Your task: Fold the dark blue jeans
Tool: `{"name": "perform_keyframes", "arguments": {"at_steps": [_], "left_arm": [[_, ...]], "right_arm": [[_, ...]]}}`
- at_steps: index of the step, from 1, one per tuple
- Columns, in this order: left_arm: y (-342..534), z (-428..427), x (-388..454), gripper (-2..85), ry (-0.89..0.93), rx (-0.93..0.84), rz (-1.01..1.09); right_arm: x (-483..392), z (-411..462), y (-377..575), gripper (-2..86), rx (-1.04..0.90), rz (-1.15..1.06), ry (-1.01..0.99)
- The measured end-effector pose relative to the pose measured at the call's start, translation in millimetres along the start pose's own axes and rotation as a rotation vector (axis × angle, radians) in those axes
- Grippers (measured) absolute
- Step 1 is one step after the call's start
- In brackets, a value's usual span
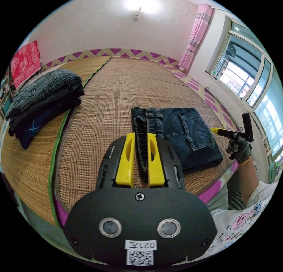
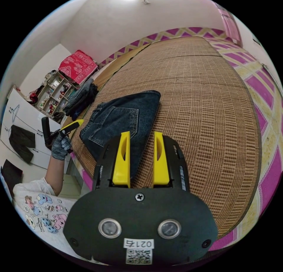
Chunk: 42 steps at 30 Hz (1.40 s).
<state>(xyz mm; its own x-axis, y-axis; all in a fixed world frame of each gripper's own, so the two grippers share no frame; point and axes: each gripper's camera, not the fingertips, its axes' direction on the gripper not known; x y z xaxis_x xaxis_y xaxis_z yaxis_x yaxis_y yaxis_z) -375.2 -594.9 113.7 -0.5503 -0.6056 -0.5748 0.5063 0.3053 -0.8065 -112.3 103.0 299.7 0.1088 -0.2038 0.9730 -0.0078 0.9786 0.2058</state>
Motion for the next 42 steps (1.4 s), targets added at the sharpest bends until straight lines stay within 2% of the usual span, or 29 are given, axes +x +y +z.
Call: {"name": "perform_keyframes", "arguments": {"at_steps": [13, 17, 21, 25, 32, 34, 38, 42], "left_arm": [[-29, 3, -3, 6.9, -0.009, 0.01, 0.004], [-38, 13, -40, 11.9, 0.173, -0.003, -0.111], [-47, 53, -60, 15.4, 0.409, -0.154, -0.145], [-53, 64, -60, 14.6, 0.435, -0.168, -0.133], [-73, 62, -52, 6.6, 0.517, -0.21, -0.106], [-88, 50, -41, 6.2, 0.538, -0.185, -0.06], [-157, 43, -1, 6.2, 0.546, -0.142, 0.063], [-246, 78, 66, 6.2, 0.477, -0.146, 0.197]], "right_arm": [[26, -20, -33, 11.6, 0.002, 0.01, -0.028], [45, -22, -43, 12.0, 0.007, 0.05, -0.079], [78, -10, -63, 12.8, -0.006, 0.124, -0.231], [106, 31, -87, 11.7, -0.083, 0.203, -0.421], [107, 60, -117, 6.1, -0.148, 0.163, -0.467], [109, 54, -131, 5.9, -0.123, 0.16, -0.548], [118, 19, -168, 5.9, -0.028, 0.121, -0.505], [148, -22, -224, 5.9, 0.061, 0.107, -0.339]]}}
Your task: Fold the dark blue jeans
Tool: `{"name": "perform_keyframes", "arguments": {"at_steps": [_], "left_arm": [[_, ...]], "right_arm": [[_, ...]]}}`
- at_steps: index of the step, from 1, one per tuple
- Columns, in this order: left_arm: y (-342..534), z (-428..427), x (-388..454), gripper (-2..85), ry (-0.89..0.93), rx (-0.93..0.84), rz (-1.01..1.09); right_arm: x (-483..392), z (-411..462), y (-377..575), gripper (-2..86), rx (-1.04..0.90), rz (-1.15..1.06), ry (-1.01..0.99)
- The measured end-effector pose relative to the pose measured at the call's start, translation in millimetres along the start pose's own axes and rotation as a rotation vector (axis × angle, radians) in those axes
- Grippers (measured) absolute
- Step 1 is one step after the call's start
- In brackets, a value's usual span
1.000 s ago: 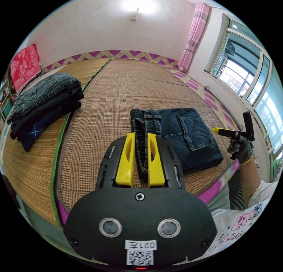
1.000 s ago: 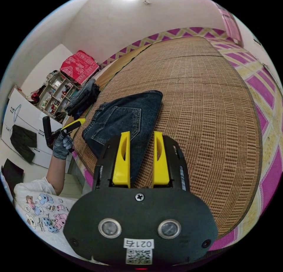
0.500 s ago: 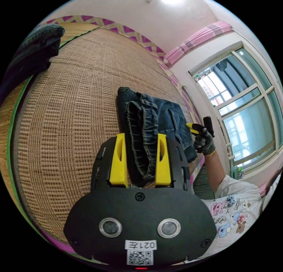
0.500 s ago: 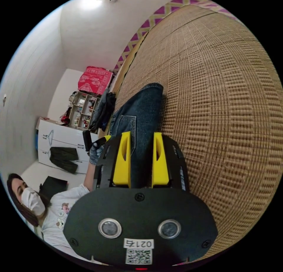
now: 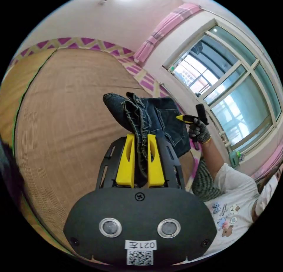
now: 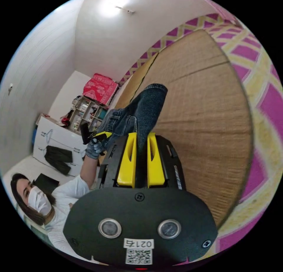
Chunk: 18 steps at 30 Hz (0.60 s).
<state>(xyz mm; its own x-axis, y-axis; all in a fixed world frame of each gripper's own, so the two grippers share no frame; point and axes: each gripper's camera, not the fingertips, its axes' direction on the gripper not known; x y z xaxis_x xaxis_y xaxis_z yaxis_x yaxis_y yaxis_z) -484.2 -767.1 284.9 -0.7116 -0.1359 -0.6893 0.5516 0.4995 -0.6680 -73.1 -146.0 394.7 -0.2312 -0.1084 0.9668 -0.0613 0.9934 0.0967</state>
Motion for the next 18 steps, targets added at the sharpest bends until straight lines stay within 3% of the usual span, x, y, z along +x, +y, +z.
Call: {"name": "perform_keyframes", "arguments": {"at_steps": [4, 6, 10, 14, 18], "left_arm": [[-71, 50, 17, 6.3, -0.039, 0.006, 0.031], [-94, 78, 22, 5.5, -0.152, 0.033, -0.005], [-83, 89, 26, 3.2, -0.275, 0.066, -0.028], [-26, 64, 48, 5.1, -0.378, 0.085, 0.076], [59, 7, 66, 5.2, -0.445, 0.179, 0.098]], "right_arm": [[22, -14, -53, 6.2, 0.066, 0.017, 0.229], [33, -4, -64, 7.0, 0.087, 0.023, 0.346], [48, 55, -55, 10.8, 0.0, 0.052, 0.69], [8, 120, -18, 11.2, -0.032, -0.133, 0.796], [-71, 217, 37, 11.1, -0.067, -0.386, 0.712]]}}
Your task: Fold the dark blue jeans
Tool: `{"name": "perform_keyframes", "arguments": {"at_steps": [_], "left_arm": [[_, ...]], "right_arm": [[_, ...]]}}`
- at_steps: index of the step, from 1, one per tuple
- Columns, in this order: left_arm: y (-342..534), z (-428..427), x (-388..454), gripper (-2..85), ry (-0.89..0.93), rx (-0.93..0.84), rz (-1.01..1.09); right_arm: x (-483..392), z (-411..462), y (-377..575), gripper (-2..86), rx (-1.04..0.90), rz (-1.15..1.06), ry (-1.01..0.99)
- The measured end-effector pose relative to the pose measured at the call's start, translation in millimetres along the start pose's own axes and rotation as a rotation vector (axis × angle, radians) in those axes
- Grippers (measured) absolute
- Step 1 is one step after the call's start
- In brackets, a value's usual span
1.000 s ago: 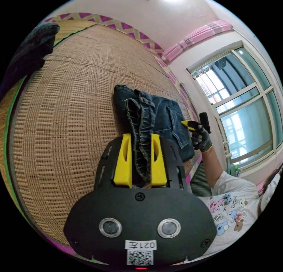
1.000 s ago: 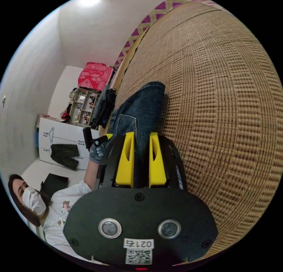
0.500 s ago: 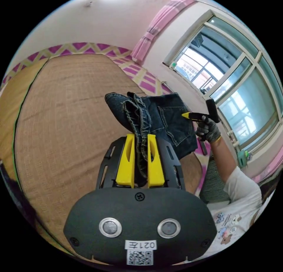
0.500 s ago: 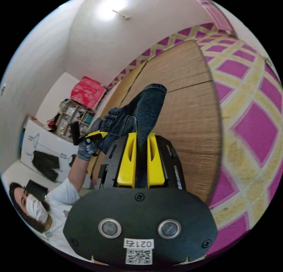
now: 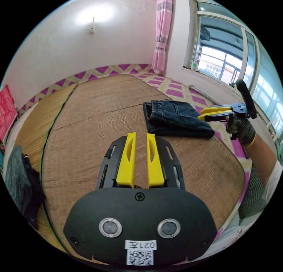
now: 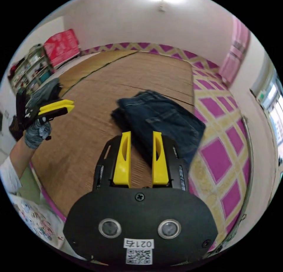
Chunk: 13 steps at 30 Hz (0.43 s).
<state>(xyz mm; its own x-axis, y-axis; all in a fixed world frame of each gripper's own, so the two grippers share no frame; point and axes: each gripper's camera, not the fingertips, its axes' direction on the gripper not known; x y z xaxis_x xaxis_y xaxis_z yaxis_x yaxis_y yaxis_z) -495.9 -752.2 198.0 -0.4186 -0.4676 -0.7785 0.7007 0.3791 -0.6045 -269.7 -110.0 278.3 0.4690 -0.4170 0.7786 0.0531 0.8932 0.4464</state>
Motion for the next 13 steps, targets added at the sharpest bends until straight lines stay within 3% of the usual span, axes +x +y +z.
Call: {"name": "perform_keyframes", "arguments": {"at_steps": [6, 10, 13], "left_arm": [[106, -101, -43, 0.0, -0.082, -0.013, -0.188], [167, -156, -72, -0.8, -0.187, -0.007, -0.282], [212, -196, -97, -0.9, -0.252, 0.001, -0.358]], "right_arm": [[-213, 30, -11, 11.3, 0.094, -0.368, -0.298], [-368, 53, -11, 10.9, 0.265, -0.711, -0.267], [-461, 80, -19, 10.7, 0.317, -0.84, -0.291]]}}
